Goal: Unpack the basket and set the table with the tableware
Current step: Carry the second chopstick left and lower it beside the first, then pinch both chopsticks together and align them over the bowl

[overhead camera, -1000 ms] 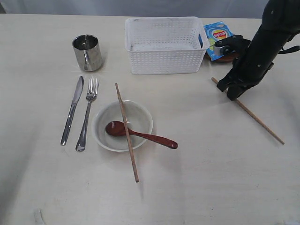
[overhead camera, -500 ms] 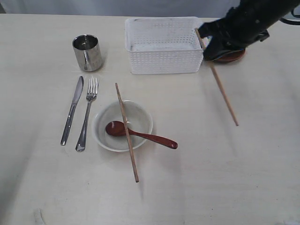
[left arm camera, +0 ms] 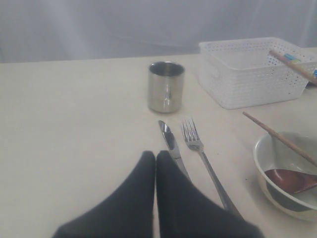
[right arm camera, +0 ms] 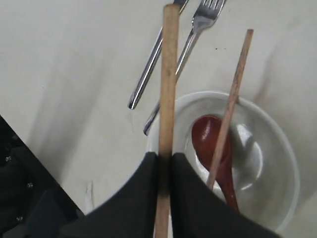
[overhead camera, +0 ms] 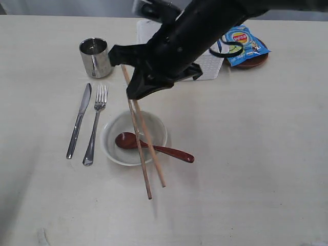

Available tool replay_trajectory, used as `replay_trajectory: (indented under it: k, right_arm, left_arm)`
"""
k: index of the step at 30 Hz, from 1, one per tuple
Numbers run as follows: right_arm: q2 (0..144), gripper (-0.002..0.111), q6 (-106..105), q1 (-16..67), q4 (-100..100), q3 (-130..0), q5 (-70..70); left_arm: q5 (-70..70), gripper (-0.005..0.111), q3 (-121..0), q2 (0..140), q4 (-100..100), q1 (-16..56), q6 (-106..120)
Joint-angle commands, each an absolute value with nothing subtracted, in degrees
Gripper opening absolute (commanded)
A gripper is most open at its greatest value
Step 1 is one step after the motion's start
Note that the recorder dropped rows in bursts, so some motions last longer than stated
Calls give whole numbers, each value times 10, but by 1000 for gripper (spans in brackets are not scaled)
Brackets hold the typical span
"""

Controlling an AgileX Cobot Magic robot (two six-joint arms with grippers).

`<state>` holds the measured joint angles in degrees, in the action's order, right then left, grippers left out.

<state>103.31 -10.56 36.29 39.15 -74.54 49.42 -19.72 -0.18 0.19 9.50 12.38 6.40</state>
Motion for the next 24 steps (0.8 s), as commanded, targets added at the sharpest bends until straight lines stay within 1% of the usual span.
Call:
replay_trajectory:
  k: [1, 7, 13, 24]
  right_arm:
    - [1069, -1, -71, 375, 391, -745, 473]
    - [1092, -1, -58, 375, 380, -745, 472]
    - [1092, -1, 18, 375, 299, -745, 447]
    - [1110, -1, 21, 375, 305, -745, 452]
  left_arm:
    - [-196, 0, 0, 0, 94, 127, 62]
    - [-196, 0, 0, 0, 94, 127, 62]
    - [-196, 0, 0, 0, 94, 127, 62]
    - [-196, 0, 0, 0, 94, 127, 62]
